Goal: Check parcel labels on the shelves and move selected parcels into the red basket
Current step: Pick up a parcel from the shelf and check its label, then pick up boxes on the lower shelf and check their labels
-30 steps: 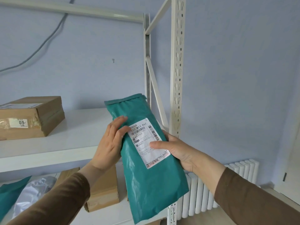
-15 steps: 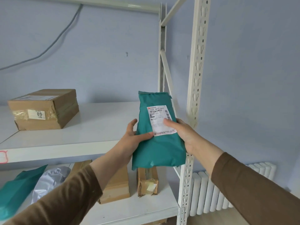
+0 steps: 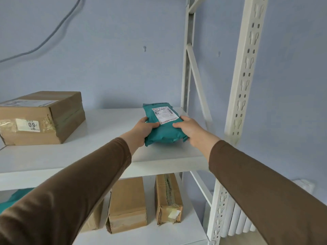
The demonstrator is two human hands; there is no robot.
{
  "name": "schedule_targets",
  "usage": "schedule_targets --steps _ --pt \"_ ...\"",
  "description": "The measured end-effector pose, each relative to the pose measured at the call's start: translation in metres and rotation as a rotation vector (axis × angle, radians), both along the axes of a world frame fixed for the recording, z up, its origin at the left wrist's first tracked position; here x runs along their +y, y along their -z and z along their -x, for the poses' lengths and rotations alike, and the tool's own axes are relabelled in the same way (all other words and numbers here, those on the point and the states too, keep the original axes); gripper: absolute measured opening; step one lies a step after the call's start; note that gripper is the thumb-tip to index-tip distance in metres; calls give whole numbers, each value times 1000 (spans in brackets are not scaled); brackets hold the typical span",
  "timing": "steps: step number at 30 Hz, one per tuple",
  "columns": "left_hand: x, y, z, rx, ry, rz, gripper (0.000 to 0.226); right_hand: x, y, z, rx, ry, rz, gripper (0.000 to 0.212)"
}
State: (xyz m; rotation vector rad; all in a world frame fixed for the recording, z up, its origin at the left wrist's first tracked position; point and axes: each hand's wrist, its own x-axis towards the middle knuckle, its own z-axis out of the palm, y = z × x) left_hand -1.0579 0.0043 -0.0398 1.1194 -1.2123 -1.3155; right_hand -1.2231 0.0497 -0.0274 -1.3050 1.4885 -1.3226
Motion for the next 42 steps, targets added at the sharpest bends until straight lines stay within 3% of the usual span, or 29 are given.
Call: schedule_targets --steps 6,10,17,21,25,29,33,38,42 --pt "-47 15 -4 -166 -1 45 83 -37 25 -1 20 46 17 41" --pt "-25 7 -8 -297 -135 199 78 -24 28 3 100 131 110 72" --pt "77 -4 -8 -394 -138 577 58 55 43 18 437 150 466 53" --pt "126 28 -8 -441 -72 684 60 115 73 21 469 122 616 40" --pt "173 80 -13 -445 -8 751 52 162 117 27 426 99 629 30" --pt "201 135 -17 -367 43 676 33 185 171 32 374 55 550 25" --pt "191 189 -15 -306 69 457 24 172 218 33 248 -6 308 24" --pt "142 235 -11 -280 47 208 26 127 254 30 136 -23 77 34" --pt "102 254 1 -286 106 6 45 81 279 29 -17 -5 -85 44"
